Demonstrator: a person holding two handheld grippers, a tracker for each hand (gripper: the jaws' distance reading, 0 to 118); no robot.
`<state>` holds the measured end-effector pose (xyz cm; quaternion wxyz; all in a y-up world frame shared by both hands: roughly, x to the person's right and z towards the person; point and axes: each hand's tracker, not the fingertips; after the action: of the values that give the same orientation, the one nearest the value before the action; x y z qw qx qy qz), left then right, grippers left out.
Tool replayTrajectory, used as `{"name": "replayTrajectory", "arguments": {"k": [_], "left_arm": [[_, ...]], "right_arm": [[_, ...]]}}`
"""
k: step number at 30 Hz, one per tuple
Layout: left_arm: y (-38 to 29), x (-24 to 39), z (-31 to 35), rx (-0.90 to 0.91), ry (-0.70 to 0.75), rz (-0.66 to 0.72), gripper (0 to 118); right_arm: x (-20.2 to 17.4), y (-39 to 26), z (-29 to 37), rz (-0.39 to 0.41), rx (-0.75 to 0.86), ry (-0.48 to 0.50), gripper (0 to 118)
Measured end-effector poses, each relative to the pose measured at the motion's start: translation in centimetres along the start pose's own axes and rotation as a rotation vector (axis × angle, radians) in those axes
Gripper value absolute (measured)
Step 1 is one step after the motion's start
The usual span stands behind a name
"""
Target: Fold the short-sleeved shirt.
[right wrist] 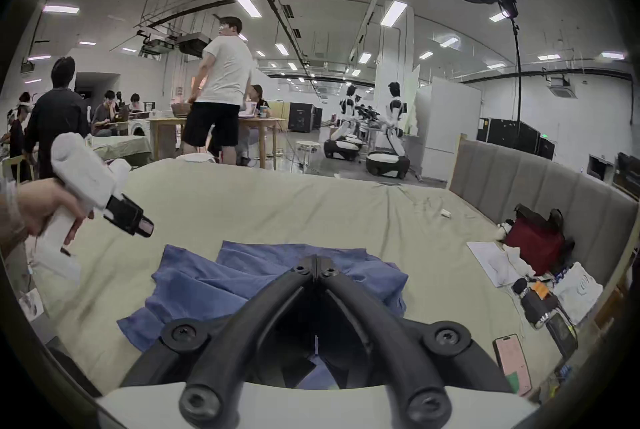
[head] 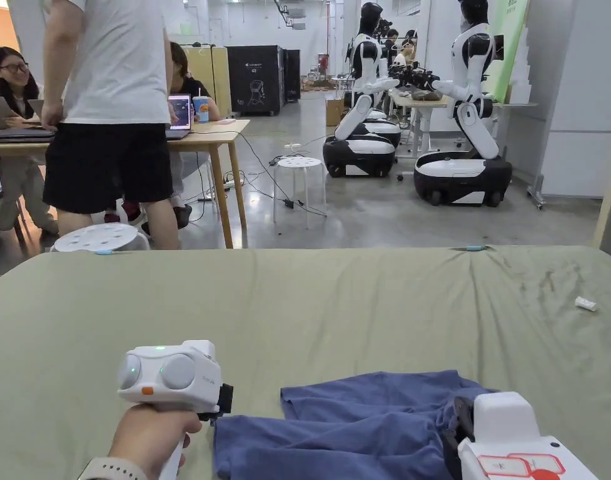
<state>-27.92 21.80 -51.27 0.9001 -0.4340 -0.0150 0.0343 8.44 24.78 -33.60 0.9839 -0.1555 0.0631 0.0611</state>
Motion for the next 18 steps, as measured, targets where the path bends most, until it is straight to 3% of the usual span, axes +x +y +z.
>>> {"name": "replayTrajectory", "arguments": {"k": [1,2,3,4,5,6,10,11,13,14,18], "left_arm": [[0.6,-0.2,-1.3,-0.009,0.011,0.02,0],[1.1,-0.6,-2.8,-0.04,0.026,0.071,15],[1.2,-0.6,-3.5,-0.074,0.029,0.084,60],[1.2,-0.7,-4.9,-0.128,0.022,0.094,95],[1.0,-0.8,-5.9,-0.163,0.014,0.109,115],[0.8,-0.9,-6.8,-0.168,0.008,0.124,115],[0.0,-1.5,-9.2,-0.184,0.051,0.161,107],[-0.1,-2.0,-9.7,-0.183,0.054,0.162,98],[-0.5,-1.4,-9.7,-0.174,0.015,0.116,22],[-0.6,-1.0,-9.7,-0.195,0.025,0.073,1],[-1.2,1.2,-8.9,-0.203,0.058,-0.088,1]], "right_arm": [[0.5,-0.1,0.0,-0.006,-0.007,-0.004,0],[1.1,-0.4,-0.5,-0.013,-0.017,-0.013,0],[1.5,-0.7,-1.0,-0.019,-0.026,-0.022,0],[2.0,-1.2,-1.6,-0.024,-0.035,-0.026,0],[2.3,-1.6,-2.0,-0.028,-0.043,-0.031,0],[2.7,-1.9,-2.5,-0.03,-0.05,-0.034,0],[3.8,-2.6,-3.3,-0.039,-0.073,-0.05,0],[3.9,-2.7,-3.5,-0.039,-0.076,-0.054,0],[4.1,-3.0,-3.9,-0.041,-0.08,-0.057,0],[4.0,-3.1,-4.0,-0.043,-0.081,-0.057,0],[3.5,-2.4,-3.8,-0.051,-0.089,-0.054,0]]}}
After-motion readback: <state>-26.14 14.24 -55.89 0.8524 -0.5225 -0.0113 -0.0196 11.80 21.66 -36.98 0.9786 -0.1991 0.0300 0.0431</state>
